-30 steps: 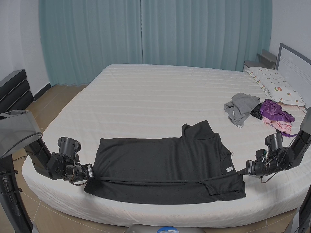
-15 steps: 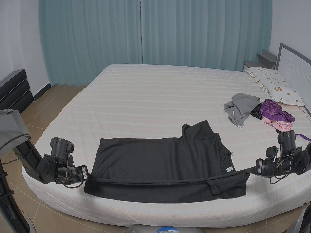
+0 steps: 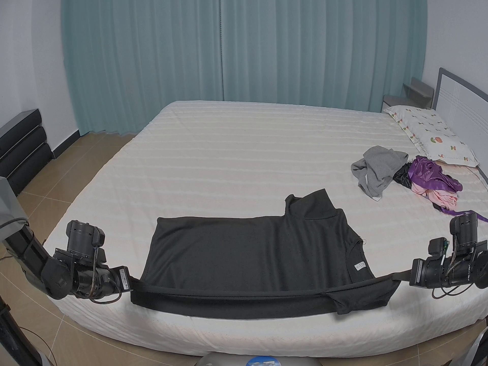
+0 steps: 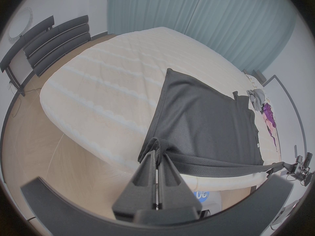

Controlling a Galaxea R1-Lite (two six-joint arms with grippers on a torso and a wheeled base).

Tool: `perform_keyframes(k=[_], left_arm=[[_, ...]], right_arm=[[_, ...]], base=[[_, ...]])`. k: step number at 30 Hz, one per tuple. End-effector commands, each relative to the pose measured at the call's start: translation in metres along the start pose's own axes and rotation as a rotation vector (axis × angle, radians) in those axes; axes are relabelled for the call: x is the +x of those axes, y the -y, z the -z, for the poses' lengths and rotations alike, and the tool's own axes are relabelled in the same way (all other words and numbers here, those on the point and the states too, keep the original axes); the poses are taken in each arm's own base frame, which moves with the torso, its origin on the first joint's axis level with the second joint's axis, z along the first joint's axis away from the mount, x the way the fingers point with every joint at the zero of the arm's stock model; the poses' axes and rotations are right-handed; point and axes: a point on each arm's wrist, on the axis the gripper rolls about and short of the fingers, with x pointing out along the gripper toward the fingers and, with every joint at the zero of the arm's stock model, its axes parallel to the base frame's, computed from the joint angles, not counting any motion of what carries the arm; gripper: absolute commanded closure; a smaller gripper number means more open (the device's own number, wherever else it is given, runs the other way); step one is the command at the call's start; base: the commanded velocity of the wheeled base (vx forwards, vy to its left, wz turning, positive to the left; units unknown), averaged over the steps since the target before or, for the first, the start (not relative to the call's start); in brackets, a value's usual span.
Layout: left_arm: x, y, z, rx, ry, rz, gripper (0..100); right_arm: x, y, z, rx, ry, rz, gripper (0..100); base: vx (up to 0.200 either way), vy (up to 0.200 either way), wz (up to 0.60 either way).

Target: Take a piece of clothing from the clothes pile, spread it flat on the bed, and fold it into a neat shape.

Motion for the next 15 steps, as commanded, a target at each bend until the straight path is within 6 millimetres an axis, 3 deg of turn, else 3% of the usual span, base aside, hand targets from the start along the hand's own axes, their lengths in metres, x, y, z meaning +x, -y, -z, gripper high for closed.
perform_keyframes(k=[1,15], left_arm=[[-0.002,0.001,-0.002,-0.002,0.013,0.006,100],[0.023,0.007,-0.015,-0.013,0.001,0.014,100]], right_arm=[[0.0,0.0,0.001,0.001,-0.002,-0.003,100],[0.043,0.01,-0.023,0.042,-0.057,0.011,100]], base=[[0.0,0.0,0.0],[0.0,0.0,0.0]])
